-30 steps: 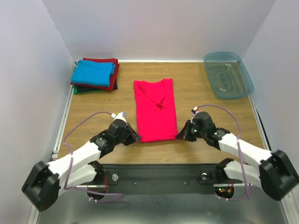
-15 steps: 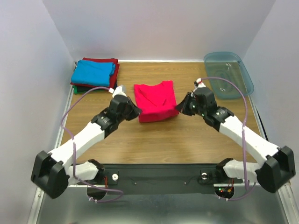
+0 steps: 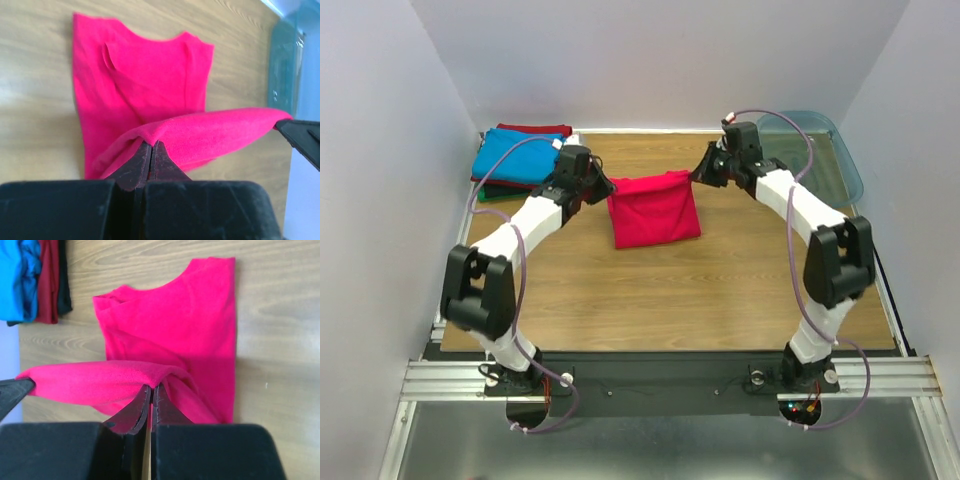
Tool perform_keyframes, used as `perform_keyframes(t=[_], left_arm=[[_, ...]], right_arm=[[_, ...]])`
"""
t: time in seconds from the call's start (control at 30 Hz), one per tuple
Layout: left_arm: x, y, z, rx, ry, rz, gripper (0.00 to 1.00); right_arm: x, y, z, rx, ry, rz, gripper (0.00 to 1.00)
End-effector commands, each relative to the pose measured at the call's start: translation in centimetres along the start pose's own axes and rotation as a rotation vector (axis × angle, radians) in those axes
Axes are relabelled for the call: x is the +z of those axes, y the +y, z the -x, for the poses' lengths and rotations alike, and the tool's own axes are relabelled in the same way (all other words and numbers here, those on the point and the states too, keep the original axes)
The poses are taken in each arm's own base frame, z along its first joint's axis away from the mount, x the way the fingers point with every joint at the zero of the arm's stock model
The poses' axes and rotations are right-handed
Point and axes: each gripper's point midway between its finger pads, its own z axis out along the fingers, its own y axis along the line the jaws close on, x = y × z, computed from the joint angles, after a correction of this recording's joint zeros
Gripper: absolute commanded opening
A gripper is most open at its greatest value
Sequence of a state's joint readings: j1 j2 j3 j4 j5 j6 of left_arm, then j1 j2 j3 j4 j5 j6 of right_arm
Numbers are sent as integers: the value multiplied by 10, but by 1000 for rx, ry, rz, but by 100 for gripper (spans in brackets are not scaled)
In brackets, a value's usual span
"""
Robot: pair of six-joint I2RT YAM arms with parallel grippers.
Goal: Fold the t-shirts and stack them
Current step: Fold the tshirt, then neatly place the folded tshirt to the corner
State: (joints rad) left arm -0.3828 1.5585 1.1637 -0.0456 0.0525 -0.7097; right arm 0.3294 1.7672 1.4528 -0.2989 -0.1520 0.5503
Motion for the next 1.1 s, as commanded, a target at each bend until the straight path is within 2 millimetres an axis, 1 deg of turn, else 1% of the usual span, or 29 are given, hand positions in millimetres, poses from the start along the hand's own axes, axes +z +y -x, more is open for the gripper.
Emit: perform_keyframes(t=[0.0,0.03,0.07,0.1,0.13,0.17,0.2,0.23,0.27,0.3,0.33,0.37,0.4,0.43,0.5,0.53,0.57,0.6,0.63,0.67,0.7,0.73,0.77,0.8,0.83,0.87,0.9,1.03,1.07], left_arm=[[25,-1,36,28,-22,-31,0],[33,0,38,28,-17,-28,0],[49,-1,43,37,-6,-36,0],[58,-1,43,55,9,-46,0],[67,2,44,61,20,-42,1],[82,15,38,49,57,-16,10],[87,11,45,54,50,-30,25],[92,12,47,51,51,-27,41],[96,16,52,51,56,-15,98],[96,16,53,56,55,-12,98],[93,15,55,63,47,-12,98],[90,15,53,65,49,-15,98],[86,9,59,70,33,-33,98],[84,13,52,73,41,-34,98],[74,13,51,83,26,-40,98],[74,27,35,79,55,-18,98],[73,30,31,82,58,-19,98],[72,39,15,97,102,-19,98],[72,41,7,100,123,-21,98],[75,45,-3,99,152,-21,98],[77,51,-11,100,171,-12,98],[79,57,-19,101,188,1,98],[82,63,-23,101,196,16,98],[89,71,-27,105,203,38,98],[92,73,-29,110,209,40,98],[98,74,-32,113,220,41,99],[100,78,-38,108,240,46,98],[115,79,-42,154,248,74,94],[120,89,-52,157,282,108,90]], right_arm=[[24,-4,35,-30,-28,44,0],[30,-6,38,-26,-26,46,0],[46,-13,42,-31,-19,44,0],[56,-22,33,-28,9,34,2],[61,-16,45,-43,-6,63,13],[70,-19,46,-53,3,65,18],[84,-23,46,-49,14,71,26],[91,-30,37,-39,41,70,41],[91,-29,48,-31,31,91,68],[91,-25,46,-29,51,128,80],[89,-26,49,-30,49,137,100],[86,-25,49,-33,51,141,100],[81,-24,48,-39,52,144,100],[70,-21,42,-54,63,158,100],[55,-18,32,-63,83,174,100],[48,-19,27,-78,90,179,100],[27,-9,30,-94,74,201,100],[23,-19,6,-92,116,186,100],[13,-19,-2,-96,122,186,100],[-6,-10,-1,-112,98,200,100],[-16,-8,-5,-121,88,206,100],[-20,-22,-33,-100,137,183,100],[-27,-22,-42,-95,142,184,100],[-46,-14,-40,-93,101,206,100],[-51,-25,-62,-70,132,188,100],[-67,-19,-58,-74,81,204,100],[-64,-27,-69,-50,100,182,100],[-93,-34,-91,-17,78,173,100],[-97,-34,-93,-16,73,175,100]])
